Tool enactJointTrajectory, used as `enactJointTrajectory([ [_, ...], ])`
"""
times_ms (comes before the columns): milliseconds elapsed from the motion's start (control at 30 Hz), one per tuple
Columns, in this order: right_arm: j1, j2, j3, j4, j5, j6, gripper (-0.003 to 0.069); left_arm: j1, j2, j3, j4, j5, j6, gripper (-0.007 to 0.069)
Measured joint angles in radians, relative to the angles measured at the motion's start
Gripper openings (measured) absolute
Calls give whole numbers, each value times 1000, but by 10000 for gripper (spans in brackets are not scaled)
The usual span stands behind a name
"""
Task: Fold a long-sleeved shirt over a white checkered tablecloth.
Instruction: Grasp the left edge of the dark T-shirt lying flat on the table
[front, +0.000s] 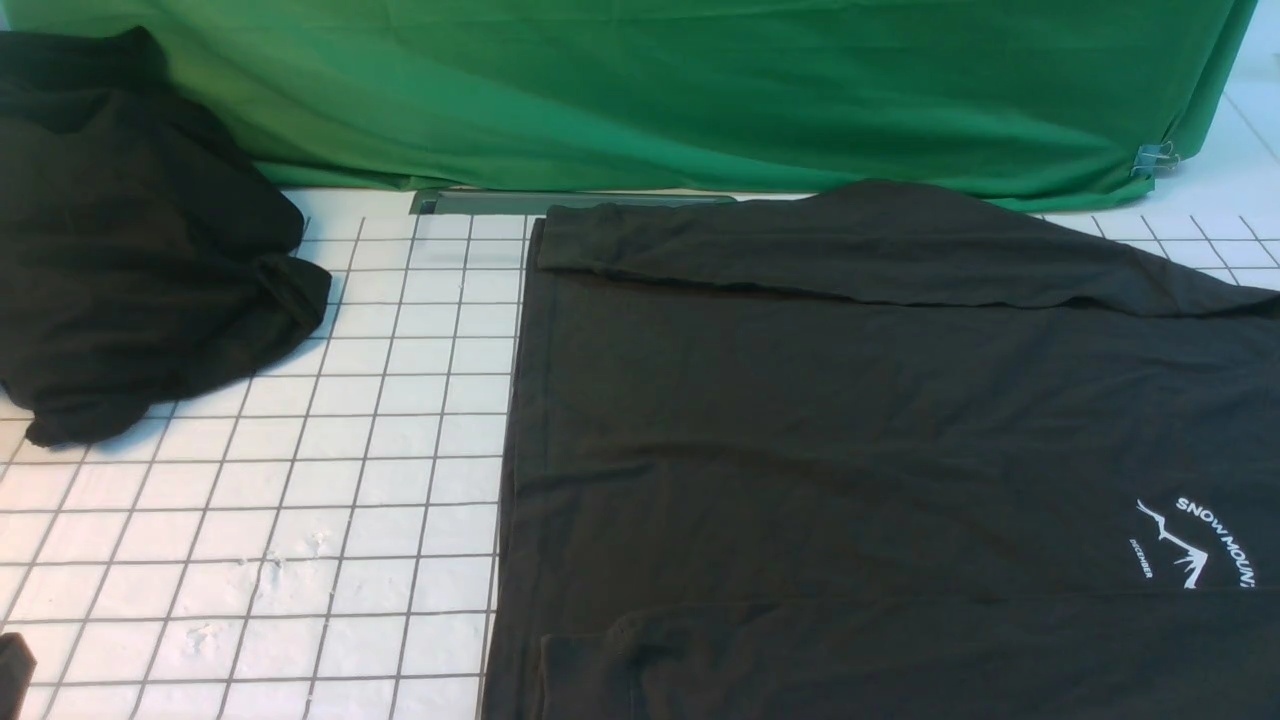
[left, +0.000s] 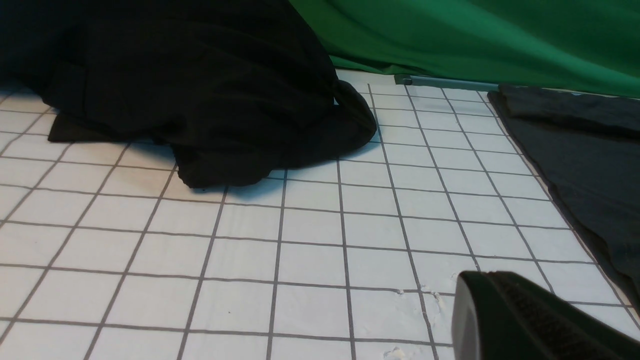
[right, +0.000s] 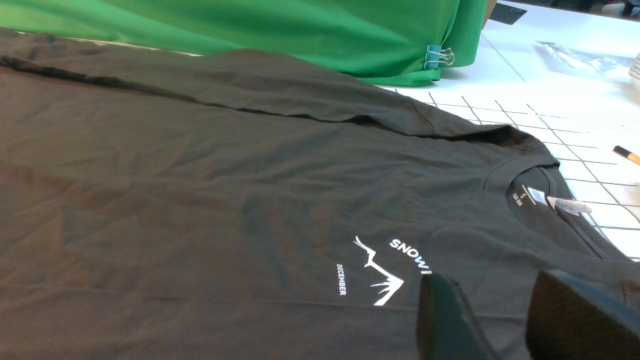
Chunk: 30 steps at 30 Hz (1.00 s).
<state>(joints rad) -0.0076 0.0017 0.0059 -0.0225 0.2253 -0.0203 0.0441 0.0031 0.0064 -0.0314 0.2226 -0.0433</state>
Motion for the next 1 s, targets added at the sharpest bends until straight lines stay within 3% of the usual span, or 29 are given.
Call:
enactJointTrajectory([
  [1000,0,0,0,0,-1,0,242,0,0,0,60,3,19,3],
])
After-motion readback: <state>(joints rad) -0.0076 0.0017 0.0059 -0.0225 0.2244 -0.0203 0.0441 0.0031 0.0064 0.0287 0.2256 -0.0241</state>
